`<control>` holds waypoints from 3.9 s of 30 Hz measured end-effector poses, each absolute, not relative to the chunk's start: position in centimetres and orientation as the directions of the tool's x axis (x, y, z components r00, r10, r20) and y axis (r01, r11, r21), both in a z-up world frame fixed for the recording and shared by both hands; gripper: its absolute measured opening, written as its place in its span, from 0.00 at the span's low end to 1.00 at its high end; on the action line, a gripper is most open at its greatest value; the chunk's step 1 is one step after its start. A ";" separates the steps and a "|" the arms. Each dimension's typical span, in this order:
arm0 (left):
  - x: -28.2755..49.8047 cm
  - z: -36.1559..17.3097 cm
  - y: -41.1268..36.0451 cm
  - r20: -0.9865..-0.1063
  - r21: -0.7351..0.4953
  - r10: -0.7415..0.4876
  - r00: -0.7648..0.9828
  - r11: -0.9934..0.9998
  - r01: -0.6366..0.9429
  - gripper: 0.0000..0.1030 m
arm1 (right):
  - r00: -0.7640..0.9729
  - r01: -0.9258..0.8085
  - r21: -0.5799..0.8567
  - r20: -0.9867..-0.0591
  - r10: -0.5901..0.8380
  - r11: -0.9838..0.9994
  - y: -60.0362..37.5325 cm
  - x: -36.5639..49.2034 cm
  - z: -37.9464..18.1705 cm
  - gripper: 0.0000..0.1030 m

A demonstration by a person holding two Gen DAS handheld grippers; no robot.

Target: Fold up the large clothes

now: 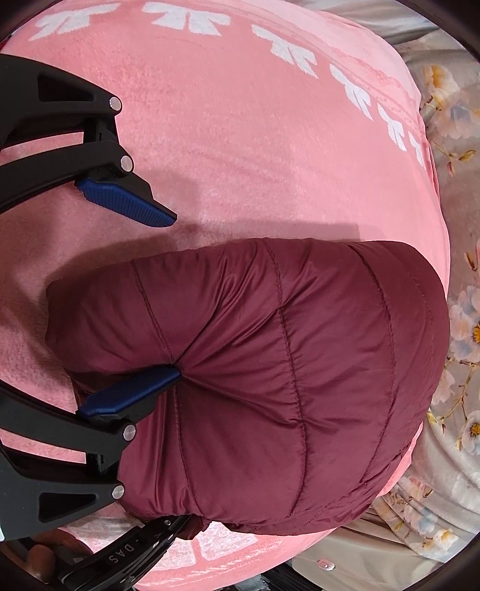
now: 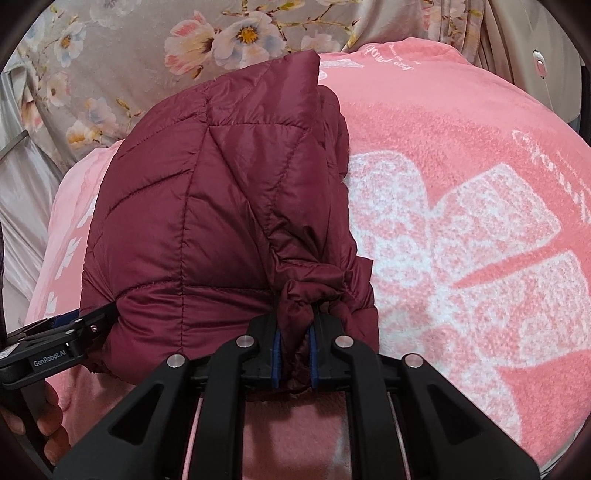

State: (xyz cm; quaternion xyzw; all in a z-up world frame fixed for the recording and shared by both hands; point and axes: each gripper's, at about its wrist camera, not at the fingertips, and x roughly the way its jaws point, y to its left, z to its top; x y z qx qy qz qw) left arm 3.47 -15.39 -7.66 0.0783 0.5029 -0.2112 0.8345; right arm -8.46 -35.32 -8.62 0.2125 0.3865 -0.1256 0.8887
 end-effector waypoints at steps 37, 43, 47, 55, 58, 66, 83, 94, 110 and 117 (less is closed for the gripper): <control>16.7 -1.3 -25.2 -0.822 -0.049 -0.270 0.502 0.911 0.410 0.69 | 0.653 0.492 0.303 -0.749 -0.116 0.816 -42.7 5.3 -5.0 0.17; 16.7 -2.9 -26.0 -0.807 -0.009 -0.248 0.536 0.913 0.409 0.75 | 0.639 0.492 0.263 -0.756 -0.139 0.830 -43.1 5.9 -6.8 0.15; 16.8 -3.5 -26.6 -0.802 -0.005 -0.247 0.543 0.913 0.408 0.78 | 0.643 0.489 0.252 -0.751 -0.150 0.835 -43.0 6.1 -7.8 0.15; 16.4 -4.6 -27.6 -0.775 0.058 -0.210 0.595 0.915 0.398 0.83 | 0.656 0.484 0.232 -0.734 -0.175 0.844 -42.8 6.1 -8.8 0.15; 16.3 -4.9 -27.9 -0.768 0.077 -0.198 0.609 0.915 0.395 0.84 | 0.660 0.486 0.221 -0.727 -0.190 0.845 -42.7 6.1 -9.0 0.14; 15.9 -5.4 -28.2 -0.748 0.104 -0.183 0.638 0.917 0.385 0.85 | 0.678 0.480 0.226 -0.709 -0.196 0.848 -42.6 6.1 -9.3 0.14; 15.8 -6.0 -28.7 -0.722 0.142 -0.153 0.675 0.922 0.361 0.88 | 0.699 0.477 0.267 -0.693 -0.177 0.837 -42.8 6.0 -9.8 0.14; 15.1 -4.5 -25.6 -0.764 0.024 -0.225 0.605 0.927 0.375 0.89 | 0.743 0.455 0.359 -0.658 -0.125 0.815 -44.1 2.4 -8.6 0.34; 10.7 -6.8 -14.3 -0.823 -0.441 -0.502 0.266 0.859 0.260 0.90 | 0.752 0.369 0.578 -0.646 0.131 0.728 -42.4 -6.0 -11.7 0.73; 9.8 -6.8 -15.1 -0.791 -0.500 -0.569 0.224 0.813 0.298 0.90 | 0.767 0.320 0.646 -0.606 0.210 0.693 -42.2 -4.9 -12.1 0.72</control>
